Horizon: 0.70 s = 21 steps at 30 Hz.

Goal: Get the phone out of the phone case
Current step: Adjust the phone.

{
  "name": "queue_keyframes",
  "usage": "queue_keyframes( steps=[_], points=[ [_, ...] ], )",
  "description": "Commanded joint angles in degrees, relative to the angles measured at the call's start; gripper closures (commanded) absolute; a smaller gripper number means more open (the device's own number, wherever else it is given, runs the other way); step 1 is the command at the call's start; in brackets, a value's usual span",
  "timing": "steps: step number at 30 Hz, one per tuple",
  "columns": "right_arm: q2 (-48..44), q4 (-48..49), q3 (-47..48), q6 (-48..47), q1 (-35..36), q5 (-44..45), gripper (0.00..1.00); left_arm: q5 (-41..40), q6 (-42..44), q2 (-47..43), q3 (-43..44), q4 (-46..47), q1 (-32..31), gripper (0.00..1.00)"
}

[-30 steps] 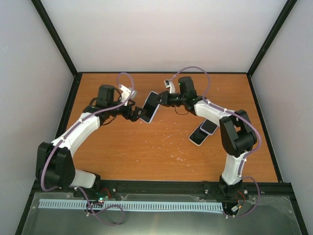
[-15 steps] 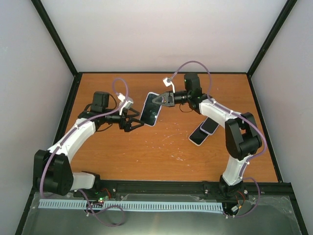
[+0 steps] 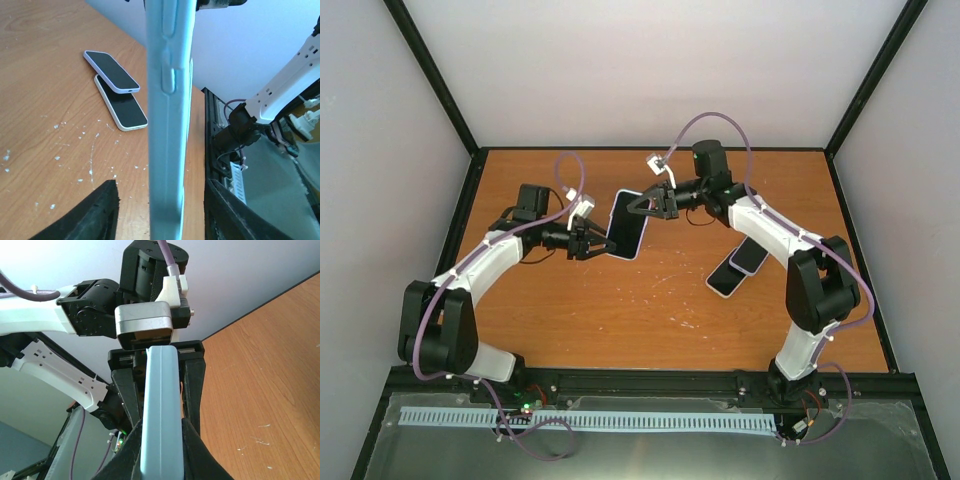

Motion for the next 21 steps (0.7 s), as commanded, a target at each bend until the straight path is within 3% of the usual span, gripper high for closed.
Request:
queue_keyframes(
  steps=[1,4,8,10,12,15,21],
  points=[
    [-2.42,-0.72,2.62,-1.89,0.48,-2.53,0.96,2.28,-0.76,0.71,2.68,2.11,-0.32,0.59],
    [-2.22,-1.18,3.13,-1.98,0.48,-2.08,0.94,3.1,-1.52,0.88,3.09,2.36,-0.32,0.77],
    [-1.97,-2.07,3.72,-1.85,0.37,-1.19,0.91,2.84,-3.31,0.9,3.49,3.02,-0.32,0.88],
    [-1.84,-2.58,3.88,-1.48,0.11,-0.68,0.83,2.88,-3.77,0.65,3.61,3.27,-0.31,0.93],
    [-1.66,-2.42,3.87,0.27,-0.38,-0.07,0.7,2.99,-4.55,0.3,3.55,3.8,-0.32,0.97],
    [-1.4,0.88,2.9,4.68,-1.16,0.65,0.58,3.22,-9.16,-0.03,3.03,7.05,-0.31,0.99],
    [-0.55,16.81,-1.49,22.05,-1.77,1.57,0.59,6.0,-16.71,-0.2,2.01,12.35,-0.23,0.99]
  ],
)
